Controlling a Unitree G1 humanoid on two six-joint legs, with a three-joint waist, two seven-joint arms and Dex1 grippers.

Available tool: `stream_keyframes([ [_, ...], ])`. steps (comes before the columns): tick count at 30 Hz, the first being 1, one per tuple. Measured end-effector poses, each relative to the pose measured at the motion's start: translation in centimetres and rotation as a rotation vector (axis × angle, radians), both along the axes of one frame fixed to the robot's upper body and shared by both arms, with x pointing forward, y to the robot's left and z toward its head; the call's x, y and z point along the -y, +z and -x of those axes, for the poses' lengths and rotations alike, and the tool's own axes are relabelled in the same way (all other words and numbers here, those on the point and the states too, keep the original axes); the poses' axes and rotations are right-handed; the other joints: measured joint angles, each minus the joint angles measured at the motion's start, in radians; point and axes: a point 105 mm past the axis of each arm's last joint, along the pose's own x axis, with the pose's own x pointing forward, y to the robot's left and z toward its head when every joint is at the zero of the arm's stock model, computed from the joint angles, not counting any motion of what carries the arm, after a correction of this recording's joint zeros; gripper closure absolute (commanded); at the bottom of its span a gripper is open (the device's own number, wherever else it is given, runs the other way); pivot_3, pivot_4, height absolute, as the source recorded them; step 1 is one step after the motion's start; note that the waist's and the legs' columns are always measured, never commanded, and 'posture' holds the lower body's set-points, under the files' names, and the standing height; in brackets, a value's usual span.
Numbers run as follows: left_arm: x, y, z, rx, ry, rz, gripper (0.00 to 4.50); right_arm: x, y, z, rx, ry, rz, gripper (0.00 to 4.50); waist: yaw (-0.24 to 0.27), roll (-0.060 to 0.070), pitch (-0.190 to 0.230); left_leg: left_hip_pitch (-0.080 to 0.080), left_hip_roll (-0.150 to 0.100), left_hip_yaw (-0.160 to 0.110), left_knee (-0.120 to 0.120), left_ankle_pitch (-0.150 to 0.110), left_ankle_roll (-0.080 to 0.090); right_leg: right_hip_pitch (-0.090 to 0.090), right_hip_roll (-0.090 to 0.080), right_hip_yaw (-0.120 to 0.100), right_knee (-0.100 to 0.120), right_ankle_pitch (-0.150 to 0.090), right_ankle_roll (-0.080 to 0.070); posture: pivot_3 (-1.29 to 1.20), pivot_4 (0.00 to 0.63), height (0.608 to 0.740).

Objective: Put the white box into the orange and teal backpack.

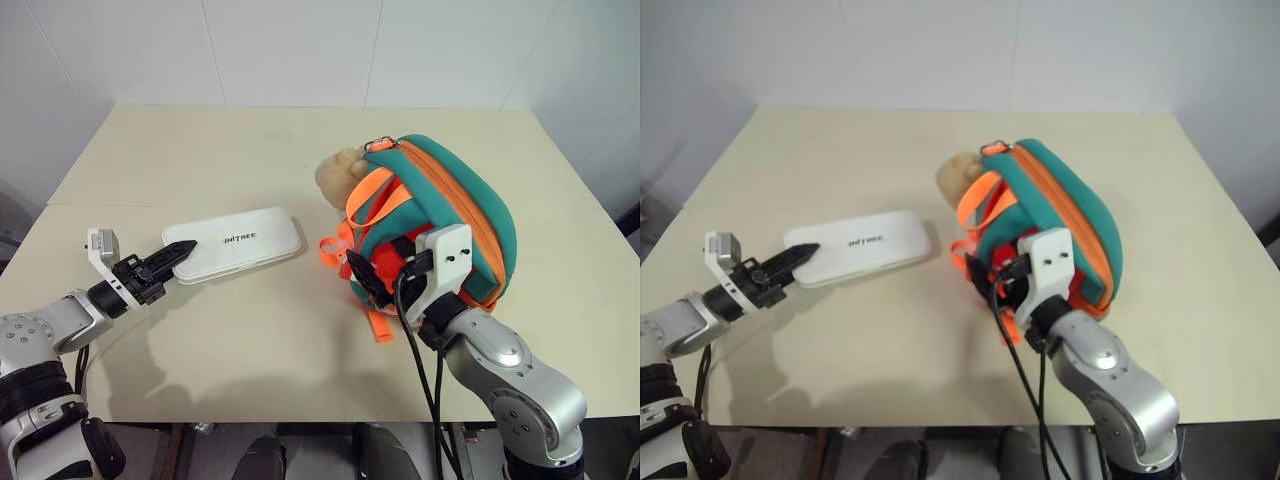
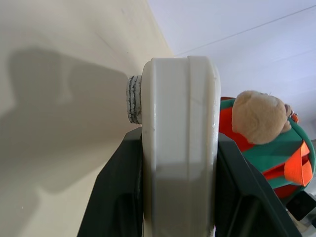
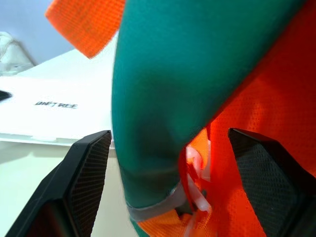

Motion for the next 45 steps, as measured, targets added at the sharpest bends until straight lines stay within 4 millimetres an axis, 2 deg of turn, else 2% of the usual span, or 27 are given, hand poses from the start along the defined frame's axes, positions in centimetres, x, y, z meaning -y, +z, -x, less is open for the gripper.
stream_keyframes([
  [3, 0.1, 0.0, 0.0, 0.002, 0.000, -0.002, 3.17, -0.1, 0.5, -0.4, 0.026, -0.029, 0.016, 0.00, 0.000, 0.000, 0.000, 0.000, 0.000, 0.000, -0.001, 0.000, 0.000, 0.000, 0.000, 0.000, 0.000, 0.000, 0.000, 0.00, 0.150, 0.740],
  [7, 0.3, -0.1, 0.1, -0.001, -0.003, 0.000, 3.17, 0.0, 0.1, -0.4, 0.015, -0.034, 0.031, 0.00, 0.000, 0.000, 0.000, 0.000, 0.000, 0.000, -0.001, 0.000, 0.000, 0.000, 0.000, 0.000, -0.001, 0.000, 0.000, 0.00, 0.150, 0.740],
  [11, 0.3, -0.3, 0.2, -0.012, 0.001, -0.002, 3.17, 0.9, -1.9, 0.3, -0.045, -0.026, 0.073, 0.00, 0.001, 0.000, 0.000, -0.001, 0.000, 0.000, -0.001, 0.000, 0.000, 0.000, 0.000, 0.000, -0.001, 0.000, 0.000, 0.00, 0.150, 0.740],
  [13, 0.4, -0.4, 0.2, -0.015, 0.001, -0.003, 3.17, 1.2, -2.1, 0.3, -0.058, -0.032, 0.074, 0.00, 0.001, 0.000, 0.000, 0.000, 0.000, 0.000, -0.001, 0.000, 0.000, 0.000, 0.000, 0.000, -0.001, 0.000, 0.000, 0.00, 0.150, 0.740],
  [27, 0.8, -0.4, 0.6, -0.039, -0.033, 0.002, 3.17, 0.3, -0.6, 0.4, -0.002, -0.100, 0.018, 0.00, -0.001, 0.000, 0.000, -0.001, 0.000, 0.000, -0.002, 0.000, 0.000, -0.001, 0.000, 0.000, -0.002, 0.000, -0.001, 0.00, 0.150, 0.740],
  [30, 0.5, -0.2, 0.7, -0.039, -0.030, -0.003, 3.17, -0.1, 0.2, 0.0, 0.024, -0.104, 0.003, 0.00, -0.003, 0.000, 0.000, -0.001, 0.001, 0.000, -0.002, 0.000, -0.001, -0.002, 0.001, 0.000, -0.001, 0.000, -0.001, 0.00, 0.150, 0.740],
  [41, 0.0, 0.1, 0.9, -0.031, -0.016, -0.009, 3.17, -1.3, 0.4, -1.4, 0.017, -0.096, -0.019, 0.00, -0.004, 0.000, 0.000, -0.001, 0.001, 0.000, -0.005, 0.000, -0.001, -0.003, 0.000, 0.000, -0.002, 0.000, -0.001, 0.00, 0.150, 0.740],
  [44, 0.0, 0.1, 0.9, -0.030, -0.015, -0.009, 3.17, -1.4, 0.2, -1.5, 0.009, -0.096, -0.024, 0.62, -0.007, 0.000, 0.000, -0.001, 0.001, 0.000, -0.006, 0.000, -0.001, -0.004, 0.001, 0.000, -0.001, -0.001, -0.001, 0.00, 0.150, 0.740],
  [45, 0.0, 0.1, 0.8, -0.029, -0.014, -0.009, 3.17, -1.4, 0.1, -1.6, 0.006, -0.097, -0.025, 0.96, -0.008, 0.000, 0.000, -0.001, 0.001, 0.000, -0.006, 0.000, -0.002, -0.004, 0.001, 0.000, -0.001, -0.001, -0.001, 0.00, 0.150, 0.740],
])
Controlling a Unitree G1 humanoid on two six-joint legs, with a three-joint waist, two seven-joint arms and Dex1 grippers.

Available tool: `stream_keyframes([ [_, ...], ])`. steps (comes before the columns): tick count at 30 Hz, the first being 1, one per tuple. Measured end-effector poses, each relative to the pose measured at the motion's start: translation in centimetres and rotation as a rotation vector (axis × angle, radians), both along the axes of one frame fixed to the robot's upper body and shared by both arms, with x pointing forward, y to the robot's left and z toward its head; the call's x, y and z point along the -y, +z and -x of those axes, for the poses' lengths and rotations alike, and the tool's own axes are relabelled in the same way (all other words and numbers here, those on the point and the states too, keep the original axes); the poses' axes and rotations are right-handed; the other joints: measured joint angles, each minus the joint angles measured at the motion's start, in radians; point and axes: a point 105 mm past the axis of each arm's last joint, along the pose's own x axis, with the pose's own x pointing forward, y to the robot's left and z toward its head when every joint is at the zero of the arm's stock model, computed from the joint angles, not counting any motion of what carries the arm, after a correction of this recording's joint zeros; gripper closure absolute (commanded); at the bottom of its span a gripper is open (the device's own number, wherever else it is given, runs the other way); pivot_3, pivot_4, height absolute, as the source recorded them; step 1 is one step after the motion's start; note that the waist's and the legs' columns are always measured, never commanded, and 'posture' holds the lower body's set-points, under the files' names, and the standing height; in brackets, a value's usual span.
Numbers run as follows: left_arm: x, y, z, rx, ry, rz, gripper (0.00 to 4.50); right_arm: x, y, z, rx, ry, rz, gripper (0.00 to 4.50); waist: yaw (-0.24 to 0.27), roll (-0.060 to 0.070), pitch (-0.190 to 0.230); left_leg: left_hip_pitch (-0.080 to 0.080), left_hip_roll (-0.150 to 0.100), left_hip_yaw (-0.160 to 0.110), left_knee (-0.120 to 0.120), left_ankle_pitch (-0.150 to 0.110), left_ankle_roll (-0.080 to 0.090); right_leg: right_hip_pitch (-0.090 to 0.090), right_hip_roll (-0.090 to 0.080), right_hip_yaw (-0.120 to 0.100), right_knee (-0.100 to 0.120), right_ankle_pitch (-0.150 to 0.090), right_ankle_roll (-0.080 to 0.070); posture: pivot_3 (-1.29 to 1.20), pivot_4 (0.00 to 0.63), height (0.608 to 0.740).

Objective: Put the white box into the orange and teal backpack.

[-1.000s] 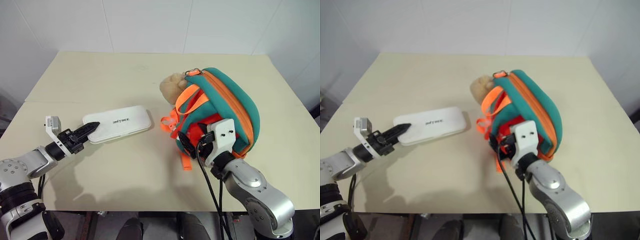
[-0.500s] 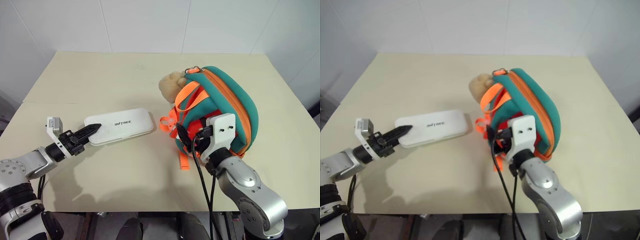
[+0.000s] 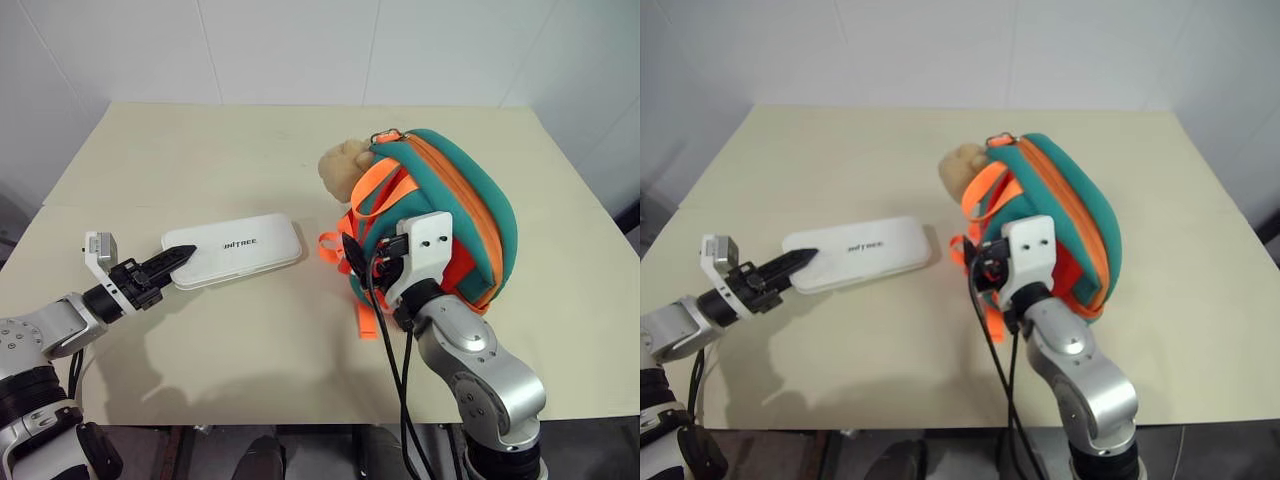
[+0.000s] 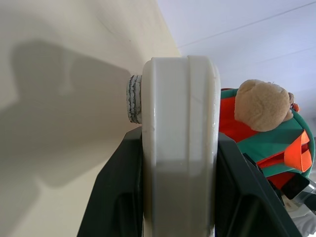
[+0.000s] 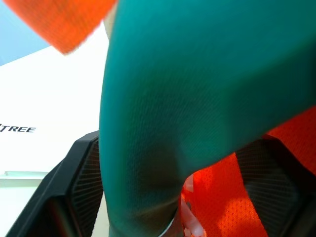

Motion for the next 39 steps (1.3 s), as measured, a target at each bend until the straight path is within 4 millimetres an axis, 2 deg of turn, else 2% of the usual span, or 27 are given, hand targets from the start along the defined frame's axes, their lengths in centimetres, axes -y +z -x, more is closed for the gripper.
stream_keyframes([
  [2, 0.0, 0.0, 0.0, 0.001, 0.001, 0.000, 3.17, 0.0, -0.2, -0.1, -0.009, -0.002, 0.001, 1.72, -0.003, 0.000, 0.000, 0.000, 0.000, 0.000, 0.000, 0.000, 0.000, 0.000, 0.000, 0.000, 0.000, 0.000, 0.000, 0.00, 0.150, 0.740],
  [8, 0.0, 0.1, 0.0, 0.005, 0.004, 0.000, 3.18, 0.2, -0.3, -0.2, -0.010, -0.001, 0.006, 3.63, -0.013, 0.000, 0.000, 0.000, 0.000, 0.000, -0.001, 0.000, 0.000, 0.000, 0.000, 0.000, 0.000, 0.000, 0.000, 0.00, 0.150, 0.740],
  [10, -0.1, 0.1, -0.1, 0.008, 0.006, 0.000, 3.18, 0.2, -0.3, -0.3, -0.008, -0.001, 0.008, 3.96, -0.013, 0.000, 0.000, 0.000, 0.000, 0.000, -0.001, 0.000, 0.000, 0.000, 0.000, 0.000, 0.000, 0.000, 0.000, 0.00, 0.150, 0.740],
  [13, -0.1, 0.1, -0.1, 0.011, 0.006, 0.002, 3.18, 0.2, -0.3, -0.1, -0.007, 0.024, 0.003, 3.96, -0.013, 0.000, 0.000, 0.000, 0.000, 0.000, -0.001, 0.000, 0.000, 0.000, 0.000, 0.000, 0.000, 0.000, 0.000, 0.00, 0.150, 0.740],
  [20, -0.8, 0.5, -0.2, 0.033, 0.032, -0.004, 3.18, -0.3, -0.2, 1.7, -0.015, 0.240, -0.029, 3.96, -0.013, 0.000, 0.000, 0.000, 0.000, 0.000, -0.002, 0.000, 0.000, 0.000, 0.000, 0.000, -0.002, 0.000, 0.000, 0.00, 0.150, 0.740],
  [26, -1.3, 1.0, -0.9, 0.047, 0.040, -0.010, 3.18, -0.1, -0.2, 4.6, -0.011, 0.523, 0.082, 3.96, -0.013, 0.000, 0.000, -0.001, 0.000, 0.001, -0.003, 0.000, 0.000, 0.000, 0.000, 0.000, -0.004, 0.000, 0.000, 0.00, 0.150, 0.740],
  [32, -1.4, 1.7, -1.7, 0.067, 0.025, -0.019, 3.18, 0.3, 0.5, 7.7, 0.044, 0.835, 0.183, 3.96, -0.014, 0.000, 0.000, -0.001, 0.001, 0.001, -0.004, 0.000, 0.001, 0.000, 0.001, 0.000, -0.005, 0.000, 0.000, 0.00, 0.150, 0.740],
  [39, -1.2, 2.4, -2.1, 0.086, -0.003, -0.009, 3.18, 1.1, 1.5, 9.4, 0.112, 1.123, 0.262, 3.96, -0.014, 0.000, 0.000, -0.001, 0.002, 0.002, -0.003, 0.000, 0.001, 0.000, 0.001, 0.000, -0.005, 0.000, 0.000, 0.00, 0.150, 0.740],
])
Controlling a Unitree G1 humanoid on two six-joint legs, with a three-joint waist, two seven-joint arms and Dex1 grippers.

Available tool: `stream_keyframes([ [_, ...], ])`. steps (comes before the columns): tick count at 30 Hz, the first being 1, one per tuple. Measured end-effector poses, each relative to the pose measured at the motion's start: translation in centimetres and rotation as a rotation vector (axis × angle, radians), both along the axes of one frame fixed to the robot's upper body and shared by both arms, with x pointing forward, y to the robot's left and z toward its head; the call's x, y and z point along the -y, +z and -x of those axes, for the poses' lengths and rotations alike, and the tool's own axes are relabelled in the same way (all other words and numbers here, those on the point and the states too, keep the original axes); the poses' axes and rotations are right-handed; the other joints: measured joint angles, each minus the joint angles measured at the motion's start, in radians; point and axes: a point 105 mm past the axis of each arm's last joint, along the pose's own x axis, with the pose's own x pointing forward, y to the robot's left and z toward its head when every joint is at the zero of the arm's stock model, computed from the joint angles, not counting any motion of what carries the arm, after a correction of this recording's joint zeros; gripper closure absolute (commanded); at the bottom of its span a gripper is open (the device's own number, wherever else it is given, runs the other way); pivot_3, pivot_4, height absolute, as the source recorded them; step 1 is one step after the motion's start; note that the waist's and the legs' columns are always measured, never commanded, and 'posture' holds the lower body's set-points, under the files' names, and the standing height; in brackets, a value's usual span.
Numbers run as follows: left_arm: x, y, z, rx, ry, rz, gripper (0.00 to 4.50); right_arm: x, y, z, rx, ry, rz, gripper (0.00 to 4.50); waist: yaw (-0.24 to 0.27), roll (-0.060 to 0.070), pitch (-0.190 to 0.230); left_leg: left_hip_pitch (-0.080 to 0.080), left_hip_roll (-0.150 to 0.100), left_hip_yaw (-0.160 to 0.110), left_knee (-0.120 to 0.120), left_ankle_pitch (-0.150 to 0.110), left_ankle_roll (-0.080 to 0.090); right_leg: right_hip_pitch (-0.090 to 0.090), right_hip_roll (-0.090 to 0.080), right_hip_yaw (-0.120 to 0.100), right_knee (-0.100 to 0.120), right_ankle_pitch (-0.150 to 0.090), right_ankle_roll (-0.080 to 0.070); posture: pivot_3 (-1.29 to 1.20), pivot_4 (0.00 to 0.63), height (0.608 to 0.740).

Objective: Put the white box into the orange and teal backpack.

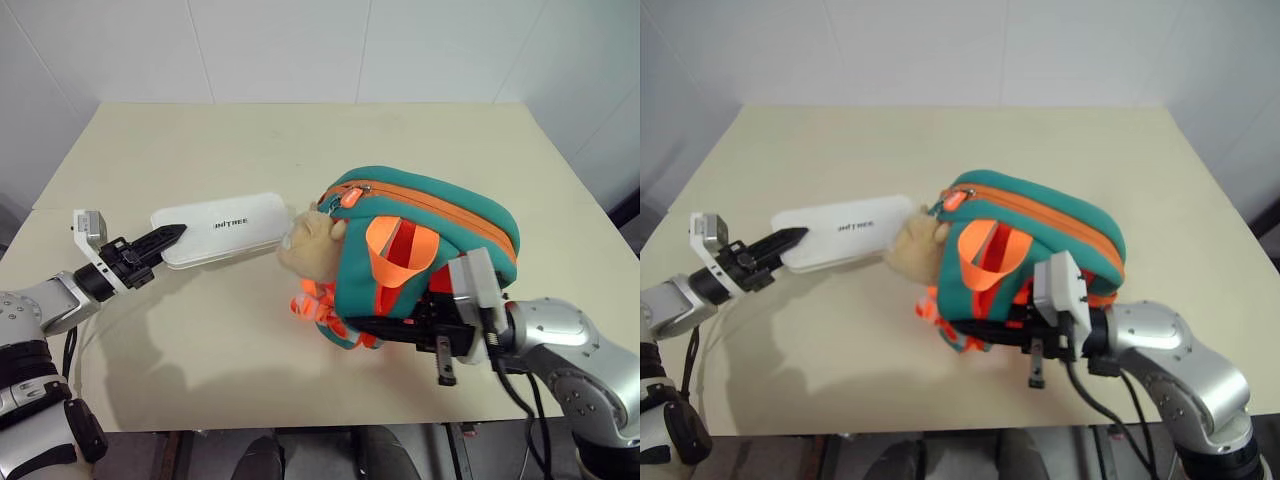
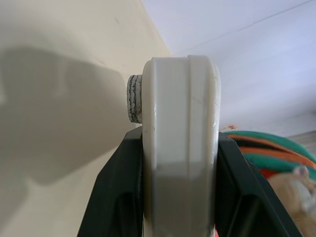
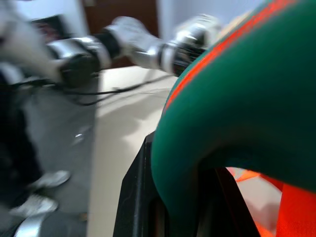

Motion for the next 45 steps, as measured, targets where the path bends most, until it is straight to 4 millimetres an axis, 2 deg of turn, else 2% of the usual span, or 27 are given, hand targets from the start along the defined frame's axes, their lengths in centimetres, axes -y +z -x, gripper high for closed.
stream_keyframes([
  [6, -0.5, 0.5, 0.2, 0.010, -0.010, -0.021, 3.18, 1.1, 0.4, 0.8, 0.041, 0.207, 0.058, 3.96, 0.001, 0.000, 0.000, -0.001, 0.000, 0.000, 0.001, 0.000, 0.000, 0.000, 0.000, 0.000, 0.000, 0.000, 0.000, 0.00, 0.150, 0.740],
  [14, -1.5, 2.6, 1.2, 0.068, -0.031, -0.107, 3.18, 3.2, 1.0, 0.1, 0.065, 0.361, 0.126, 3.96, 0.001, 0.000, 0.000, -0.001, 0.000, 0.000, 0.001, 0.000, 0.000, 0.000, 0.000, 0.000, 0.000, 0.000, 0.000, 0.00, 0.150, 0.740],
  [17, -1.1, 3.8, 1.6, 0.124, -0.067, -0.161, 3.18, 3.2, 1.1, -0.7, 0.078, 0.365, 0.140, 3.96, 0.001, 0.000, 0.001, -0.001, 0.000, 0.000, 0.002, 0.000, -0.001, 0.000, 0.000, 0.000, 0.000, 0.000, 0.000, 0.00, 0.150, 0.740],
  [20, -0.2, 5.8, 2.5, 0.250, -0.118, -0.210, 3.18, 3.1, 0.8, -1.9, 0.086, 0.352, 0.145, 3.96, 0.001, 0.000, 0.001, -0.001, 0.001, 0.001, 0.002, 0.000, -0.002, 0.000, 0.000, 0.000, 0.000, 0.000, 0.000, 0.00, 0.150, 0.740],
  [24, 0.5, 7.1, 3.7, 0.381, -0.158, -0.250, 3.18, 3.3, 0.5, -2.5, 0.076, 0.340, 0.145, 3.96, 0.000, 0.001, 0.001, -0.001, 0.002, 0.002, 0.001, 0.001, -0.005, -0.001, 0.000, 0.000, 0.001, 0.000, 0.000, 0.00, 0.150, 0.740],
  [29, 1.2, 9.4, 5.6, 0.668, -0.166, -0.295, 3.18, 3.3, 0.0, -3.1, 0.060, 0.327, 0.146, 3.96, 0.002, 0.001, 0.001, -0.002, 0.002, 0.002, 0.002, 0.001, -0.006, -0.001, 0.001, 0.001, 0.000, 0.000, 0.000, 0.00, 0.150, 0.740],
  [32, 1.3, 10.4, 6.3, 0.763, -0.165, -0.307, 3.18, 3.5, -0.2, -3.4, 0.054, 0.318, 0.147, 3.96, 0.002, 0.001, 0.001, -0.002, 0.002, 0.002, 0.003, 0.001, -0.005, -0.001, 0.001, 0.001, 0.000, 0.000, 0.000, 0.00, 0.150, 0.740],
  [37, 1.5, 11.1, 7.2, 0.857, -0.183, -0.322, 3.18, 3.6, -0.2, -3.7, 0.059, 0.306, 0.147, 3.96, 0.000, 0.001, 0.001, -0.002, 0.002, 0.003, 0.007, -0.001, -0.002, -0.001, 0.001, 0.001, 0.003, 0.000, 0.000, 0.00, 0.150, 0.740],
  [41, 2.0, 10.7, 8.0, 0.870, -0.235, -0.334, 3.18, 3.7, -0.3, -4.1, 0.052, 0.290, 0.146, 3.96, 0.001, 0.001, 0.001, -0.002, 0.002, 0.003, 0.008, -0.001, -0.001, -0.001, 0.001, 0.001, 0.004, 0.000, 0.000, 0.00, 0.150, 0.740],
  [45, 2.4, 11.1, 8.6, 0.900, -0.269, -0.329, 3.18, 3.8, 0.0, -4.4, 0.062, 0.282, 0.145, 3.96, 0.001, 0.001, 0.001, -0.002, 0.002, 0.003, 0.009, -0.002, -0.001, -0.001, 0.001, 0.001, 0.006, 0.000, 0.000, 0.00, 0.150, 0.740],
])
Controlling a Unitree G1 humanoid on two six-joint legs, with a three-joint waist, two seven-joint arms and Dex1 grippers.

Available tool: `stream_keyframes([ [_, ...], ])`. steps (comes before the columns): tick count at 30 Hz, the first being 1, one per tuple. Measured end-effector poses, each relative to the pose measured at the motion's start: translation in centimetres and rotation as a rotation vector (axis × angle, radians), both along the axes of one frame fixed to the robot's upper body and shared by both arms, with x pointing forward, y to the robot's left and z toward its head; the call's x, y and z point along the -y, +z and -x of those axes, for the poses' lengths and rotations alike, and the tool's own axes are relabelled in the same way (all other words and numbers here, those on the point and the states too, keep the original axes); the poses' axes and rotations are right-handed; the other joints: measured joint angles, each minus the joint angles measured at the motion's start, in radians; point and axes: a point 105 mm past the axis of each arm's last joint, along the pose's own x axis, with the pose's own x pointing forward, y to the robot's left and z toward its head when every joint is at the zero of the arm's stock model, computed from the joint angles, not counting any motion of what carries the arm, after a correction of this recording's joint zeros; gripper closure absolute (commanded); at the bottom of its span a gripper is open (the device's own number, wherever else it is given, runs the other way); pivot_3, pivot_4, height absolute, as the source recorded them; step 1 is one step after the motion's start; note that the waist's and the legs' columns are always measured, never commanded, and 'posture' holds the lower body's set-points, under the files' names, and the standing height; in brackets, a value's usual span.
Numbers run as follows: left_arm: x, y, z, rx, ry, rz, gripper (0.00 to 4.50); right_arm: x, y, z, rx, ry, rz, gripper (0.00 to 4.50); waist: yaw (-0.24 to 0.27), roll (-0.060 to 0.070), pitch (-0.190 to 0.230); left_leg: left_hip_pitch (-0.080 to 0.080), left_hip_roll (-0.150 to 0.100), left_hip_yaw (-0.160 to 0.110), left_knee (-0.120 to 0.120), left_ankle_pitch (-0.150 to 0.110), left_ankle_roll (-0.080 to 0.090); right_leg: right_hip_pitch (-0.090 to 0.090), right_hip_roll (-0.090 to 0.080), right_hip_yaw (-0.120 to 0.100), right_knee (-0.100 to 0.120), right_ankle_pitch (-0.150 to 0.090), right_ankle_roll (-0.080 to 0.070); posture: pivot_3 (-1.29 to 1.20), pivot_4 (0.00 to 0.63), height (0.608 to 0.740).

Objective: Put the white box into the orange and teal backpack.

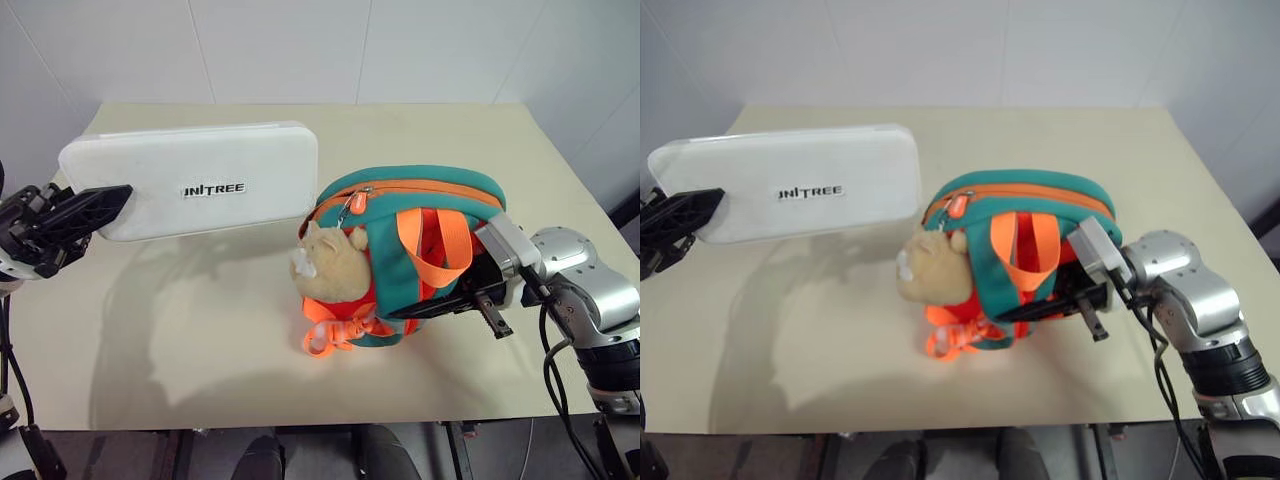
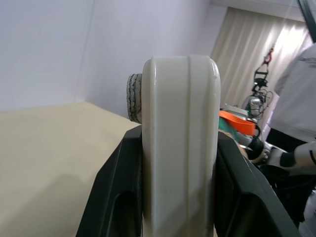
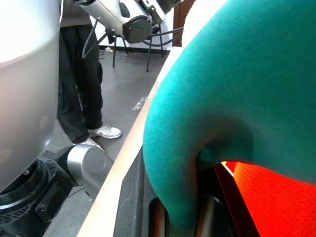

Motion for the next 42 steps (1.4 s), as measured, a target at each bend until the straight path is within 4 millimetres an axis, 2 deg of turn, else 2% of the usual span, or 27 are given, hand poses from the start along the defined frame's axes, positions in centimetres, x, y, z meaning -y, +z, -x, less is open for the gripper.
stream_keyframes([
  [11, 2.5, -0.7, -1.3, 0.063, -0.038, -0.169, 3.18, -0.3, -0.3, -0.2, -0.001, 0.012, 0.012, 3.96, 0.001, 0.000, 0.000, 0.000, 0.000, 0.000, 0.000, 0.000, 0.000, 0.000, 0.000, 0.000, 0.000, 0.000, 0.000, 0.00, 0.150, 0.740],
  [18, 3.2, -1.5, -1.6, 0.080, -0.087, -0.259, 3.18, -0.3, -0.3, -0.3, 0.006, 0.013, 0.005, 3.96, 0.000, 0.000, 0.000, 0.000, 0.000, 0.000, 0.000, 0.000, 0.000, 0.000, 0.001, 0.000, 0.001, 0.000, 0.000, 0.00, 0.150, 0.740],
  [25, 4.9, -1.4, -2.1, 0.118, -0.162, -0.350, 3.18, -0.4, -0.4, -0.4, 0.011, 0.010, 0.006, 3.96, 0.000, 0.000, 0.000, 0.000, 0.000, 0.000, 0.001, 0.000, 0.000, 0.000, 0.001, 0.000, 0.003, 0.000, 0.000, 0.00, 0.150, 0.740],
  [31, 8.4, -2.0, -3.5, 0.160, -0.237, -0.382, 3.18, -0.7, -0.5, -0.4, 0.014, 0.016, -0.001, 3.96, 0.001, 0.000, 0.000, 0.000, 0.000, 0.000, 0.002, 0.000, -0.001, 0.000, 0.001, 0.000, 0.005, 0.000, 0.000, 0.00, 0.150, 0.740],
  [42, 15.5, -5.6, -6.7, 0.148, -0.224, -0.413, 3.18, -1.2, -0.6, 0.0, 0.014, 0.034, -0.003, 3.96, 0.002, 0.000, 0.000, 0.000, 0.000, 0.000, 0.004, 0.001, -0.002, 0.001, 0.002, 0.001, 0.006, 0.000, 0.001, 0.00, 0.150, 0.740],
])
